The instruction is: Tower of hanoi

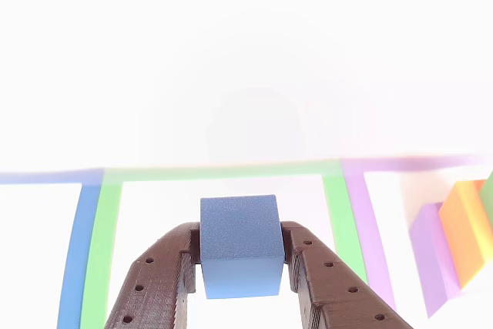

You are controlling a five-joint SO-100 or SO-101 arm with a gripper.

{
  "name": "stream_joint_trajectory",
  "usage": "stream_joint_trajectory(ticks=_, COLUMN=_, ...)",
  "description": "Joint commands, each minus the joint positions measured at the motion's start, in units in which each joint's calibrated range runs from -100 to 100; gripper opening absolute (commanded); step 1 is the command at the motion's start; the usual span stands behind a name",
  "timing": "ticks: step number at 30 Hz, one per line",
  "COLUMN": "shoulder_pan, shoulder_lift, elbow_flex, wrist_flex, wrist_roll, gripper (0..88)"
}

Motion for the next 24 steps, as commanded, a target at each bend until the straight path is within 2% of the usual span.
stream_joint_trajectory(ticks=1, shoulder_pan=-0.9, shoulder_lift=8.7, elbow_flex=0.1, wrist_flex=-13.2, wrist_roll=0.0, gripper=0.6)
stream_joint_trajectory(ticks=8, shoulder_pan=-1.0, shoulder_lift=23.9, elbow_flex=-2.8, wrist_flex=-26.6, wrist_roll=0.0, gripper=0.7)
stream_joint_trajectory(ticks=24, shoulder_pan=-0.1, shoulder_lift=40.7, elbow_flex=-12.7, wrist_flex=-34.6, wrist_roll=0.0, gripper=1.7)
